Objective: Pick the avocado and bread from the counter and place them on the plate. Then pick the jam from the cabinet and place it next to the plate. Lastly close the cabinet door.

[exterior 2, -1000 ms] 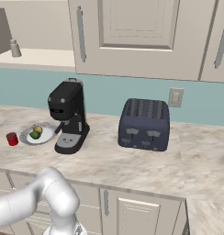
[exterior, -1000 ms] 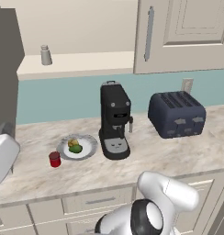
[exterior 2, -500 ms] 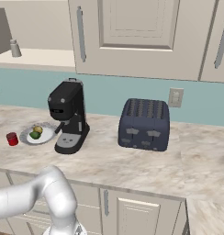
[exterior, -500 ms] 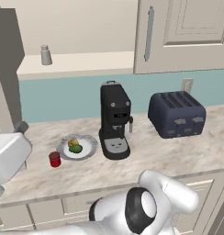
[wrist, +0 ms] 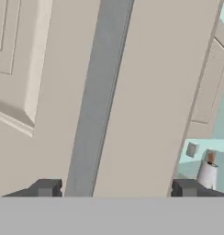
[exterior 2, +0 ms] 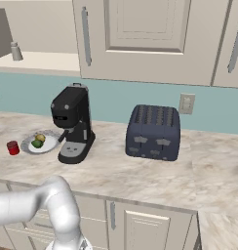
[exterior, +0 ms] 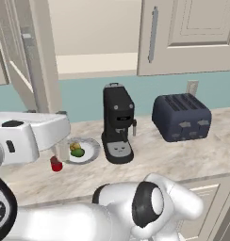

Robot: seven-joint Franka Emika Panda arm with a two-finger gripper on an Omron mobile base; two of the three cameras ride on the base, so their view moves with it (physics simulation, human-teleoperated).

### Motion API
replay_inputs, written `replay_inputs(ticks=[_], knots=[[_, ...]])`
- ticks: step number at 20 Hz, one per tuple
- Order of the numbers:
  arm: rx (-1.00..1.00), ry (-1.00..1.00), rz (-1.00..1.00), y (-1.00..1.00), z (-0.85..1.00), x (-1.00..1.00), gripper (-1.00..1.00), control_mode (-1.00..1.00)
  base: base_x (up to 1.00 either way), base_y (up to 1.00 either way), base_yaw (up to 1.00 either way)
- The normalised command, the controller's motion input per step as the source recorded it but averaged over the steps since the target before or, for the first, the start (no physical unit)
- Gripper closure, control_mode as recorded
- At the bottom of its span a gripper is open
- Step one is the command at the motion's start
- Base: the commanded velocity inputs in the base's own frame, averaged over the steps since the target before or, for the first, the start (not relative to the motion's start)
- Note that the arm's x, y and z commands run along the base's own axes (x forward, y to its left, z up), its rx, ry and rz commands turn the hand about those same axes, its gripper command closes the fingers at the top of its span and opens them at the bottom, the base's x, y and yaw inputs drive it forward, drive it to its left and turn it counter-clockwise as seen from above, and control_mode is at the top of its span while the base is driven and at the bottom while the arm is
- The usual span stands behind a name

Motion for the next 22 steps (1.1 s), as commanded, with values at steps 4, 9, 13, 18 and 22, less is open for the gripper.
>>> replay_inputs(ticks=[4, 9, 13, 18, 22], knots=[[0.16, 0.00, 0.06, -0.89, 0.00, 1.00, -1.00, -1.00, 0.00, 0.00, 0.00], [0.04, -0.07, 0.15, -0.92, -0.44, 1.00, -1.00, -1.00, 0.00, 0.00, 0.00], [0.00, -0.17, 0.21, -0.97, -0.74, 1.00, -1.00, -1.00, 0.00, 0.00, 0.00], [0.00, -0.23, 0.19, -0.63, -0.97, 1.00, -1.00, -1.00, 0.00, 0.00, 0.00], [-0.06, -0.26, 0.20, -0.24, -1.00, 1.00, -1.00, -1.00, 0.00, 0.00, 0.00]])
